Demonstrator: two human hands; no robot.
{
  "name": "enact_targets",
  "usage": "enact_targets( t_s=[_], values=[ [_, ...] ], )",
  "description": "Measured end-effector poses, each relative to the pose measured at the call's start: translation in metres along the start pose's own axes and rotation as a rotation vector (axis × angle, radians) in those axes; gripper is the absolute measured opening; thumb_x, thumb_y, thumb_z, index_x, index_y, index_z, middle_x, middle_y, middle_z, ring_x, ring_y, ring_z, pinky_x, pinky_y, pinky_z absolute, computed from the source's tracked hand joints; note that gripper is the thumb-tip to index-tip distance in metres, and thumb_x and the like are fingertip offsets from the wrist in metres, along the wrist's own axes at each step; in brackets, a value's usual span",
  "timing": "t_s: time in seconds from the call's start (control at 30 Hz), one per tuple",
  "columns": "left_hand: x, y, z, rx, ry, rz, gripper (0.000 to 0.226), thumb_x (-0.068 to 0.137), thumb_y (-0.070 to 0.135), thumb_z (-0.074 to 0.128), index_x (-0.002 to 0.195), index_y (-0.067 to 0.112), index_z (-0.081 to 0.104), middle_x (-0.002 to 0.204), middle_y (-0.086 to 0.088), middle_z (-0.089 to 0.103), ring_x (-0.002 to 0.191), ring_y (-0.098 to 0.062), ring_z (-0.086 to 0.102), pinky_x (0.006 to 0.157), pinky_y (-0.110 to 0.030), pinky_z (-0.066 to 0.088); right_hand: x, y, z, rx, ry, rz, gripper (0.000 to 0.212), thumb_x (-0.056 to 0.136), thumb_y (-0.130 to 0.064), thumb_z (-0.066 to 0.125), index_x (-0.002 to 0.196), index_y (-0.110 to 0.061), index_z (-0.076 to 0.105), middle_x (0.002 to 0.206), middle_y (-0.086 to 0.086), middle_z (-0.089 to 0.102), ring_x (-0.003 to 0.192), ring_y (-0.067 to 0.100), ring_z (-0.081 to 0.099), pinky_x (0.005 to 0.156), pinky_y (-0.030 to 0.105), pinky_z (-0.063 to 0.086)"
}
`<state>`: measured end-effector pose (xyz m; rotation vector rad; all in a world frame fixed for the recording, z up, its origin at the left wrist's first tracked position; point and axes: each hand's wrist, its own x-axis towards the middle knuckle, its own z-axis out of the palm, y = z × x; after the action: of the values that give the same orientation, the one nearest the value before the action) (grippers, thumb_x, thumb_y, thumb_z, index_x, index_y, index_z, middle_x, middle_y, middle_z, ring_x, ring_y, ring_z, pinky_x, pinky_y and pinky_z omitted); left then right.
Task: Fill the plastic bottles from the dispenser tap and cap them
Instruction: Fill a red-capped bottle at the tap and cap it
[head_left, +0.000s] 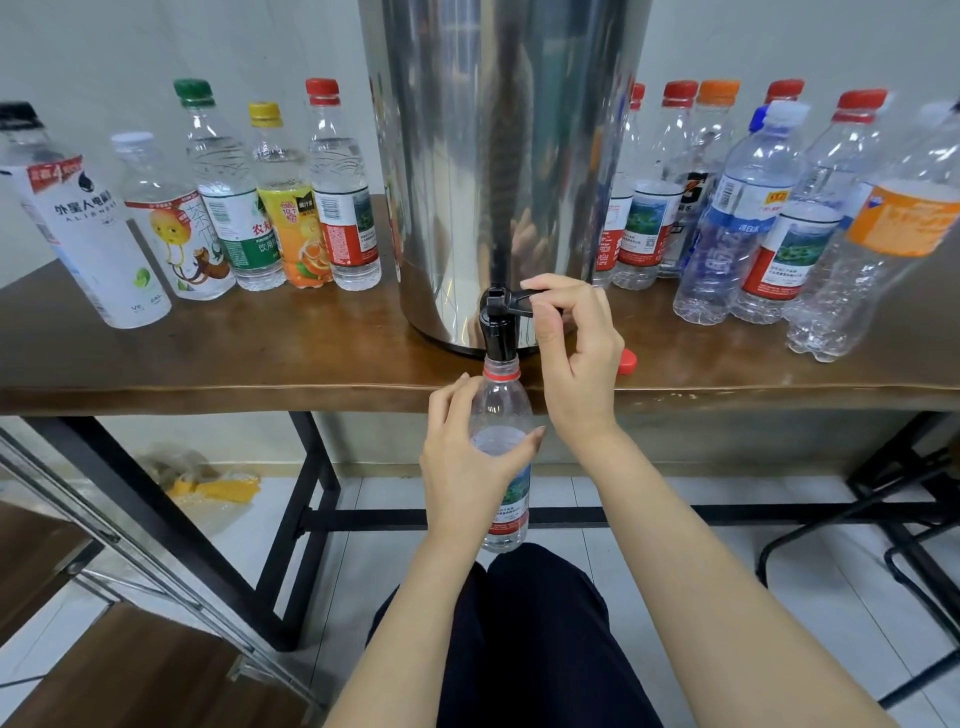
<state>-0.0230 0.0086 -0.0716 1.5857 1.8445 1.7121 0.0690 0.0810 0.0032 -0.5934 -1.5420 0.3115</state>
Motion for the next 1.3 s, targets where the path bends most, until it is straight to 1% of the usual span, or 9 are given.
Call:
enact_targets(
  t_s=[0.17,0.27,0.4,0.6,0.73,0.87,1.0,1.23,1.3],
  values=[
    [0.0001,-0.0009,-0.0002,0.001,-0.001,0.008,0.072,0.067,0.041,0.088,0.13,0.023,0.056,0.126,0.008,0.051,0.119,-0.006,0.052,0.094,-0.011,0.041,0.0003,0.0018,-0.0006,-0.006,-0.008,-0.004,0.023,0.099,-0.017,0.049,0.093,-0.003,0.065,0.108,-0.006,0.064,0.094,0.023,0.059,0.08,0.014,0.041],
    [-0.0002,-0.001,0.0002,0.003,0.003,0.006,0.073,0.067,0.041,0.088,0.13,0.022,0.057,0.125,0.008,0.051,0.118,-0.007,0.052,0.094,-0.014,0.043,0.0,0.0028,-0.0007,-0.012,-0.013,0.006,0.024,0.099,-0.018,0.048,0.093,-0.002,0.065,0.108,-0.005,0.064,0.094,0.023,0.059,0.08,0.014,0.042],
    [-0.0002,-0.001,0.0004,0.001,-0.011,-0.002,0.074,0.067,0.042,0.088,0.131,0.022,0.056,0.127,0.009,0.05,0.119,-0.005,0.05,0.094,-0.006,0.037,-0.0006,0.004,-0.0012,-0.015,-0.02,0.007,0.022,0.099,-0.018,0.048,0.093,-0.004,0.065,0.109,-0.004,0.065,0.094,0.023,0.059,0.079,0.014,0.042],
    [0.0005,0.0001,0.0001,-0.009,-0.025,-0.027,0.074,0.067,0.043,0.088,0.131,0.024,0.056,0.127,0.01,0.049,0.119,-0.006,0.051,0.092,-0.004,0.035,-0.0011,0.0064,-0.0022,-0.003,-0.031,0.002,0.015,0.1,-0.02,0.049,0.095,-0.013,0.062,0.11,-0.007,0.064,0.096,0.022,0.06,0.079,0.028,0.049],
    [0.0008,0.0006,-0.0006,-0.007,-0.038,-0.035,0.075,0.067,0.044,0.087,0.132,0.026,0.055,0.129,0.013,0.047,0.118,-0.002,0.049,0.092,-0.003,0.034,0.0005,0.0065,-0.003,0.003,-0.044,-0.006,0.011,0.1,-0.021,0.048,0.097,-0.021,0.059,0.11,-0.007,0.065,0.096,0.019,0.059,0.082,0.025,0.047],
    [0.0001,-0.0008,0.0,-0.032,-0.045,-0.054,0.075,0.067,0.043,0.087,0.132,0.027,0.055,0.13,0.015,0.047,0.119,-0.001,0.048,0.091,-0.001,0.034,0.0002,0.0067,-0.0027,0.002,-0.052,-0.001,0.012,0.1,-0.02,0.049,0.095,-0.019,0.06,0.109,-0.006,0.065,0.097,0.018,0.06,0.086,0.023,0.045],
    [0.0017,-0.0031,0.0008,-0.035,-0.028,-0.037,0.073,0.067,0.044,0.087,0.131,0.03,0.054,0.128,0.018,0.046,0.117,0.01,0.045,0.089,0.003,0.033,0.002,0.0074,-0.0035,0.003,-0.047,-0.023,0.013,0.1,-0.023,0.048,0.095,-0.02,0.06,0.109,-0.011,0.064,0.097,0.015,0.059,0.086,0.019,0.043],
    [0.0022,-0.0028,-0.0027,-0.017,-0.042,-0.033,0.075,0.068,0.043,0.087,0.133,0.027,0.054,0.126,0.017,0.047,0.117,0.007,0.047,0.093,-0.002,0.035,0.0011,0.0035,-0.0042,0.001,-0.052,-0.017,0.013,0.099,-0.022,0.048,0.096,-0.02,0.06,0.109,-0.008,0.064,0.098,0.012,0.058,0.086,0.015,0.041],
    [0.0029,-0.0021,-0.0019,-0.006,-0.037,-0.027,0.074,0.068,0.042,0.087,0.133,0.026,0.055,0.125,0.015,0.048,0.115,0.003,0.049,0.095,-0.008,0.038,0.0026,0.0021,-0.0047,-0.004,-0.071,0.004,0.016,0.099,-0.021,0.048,0.095,-0.015,0.063,0.109,-0.007,0.065,0.099,0.014,0.059,0.087,0.017,0.043]
  ],
)
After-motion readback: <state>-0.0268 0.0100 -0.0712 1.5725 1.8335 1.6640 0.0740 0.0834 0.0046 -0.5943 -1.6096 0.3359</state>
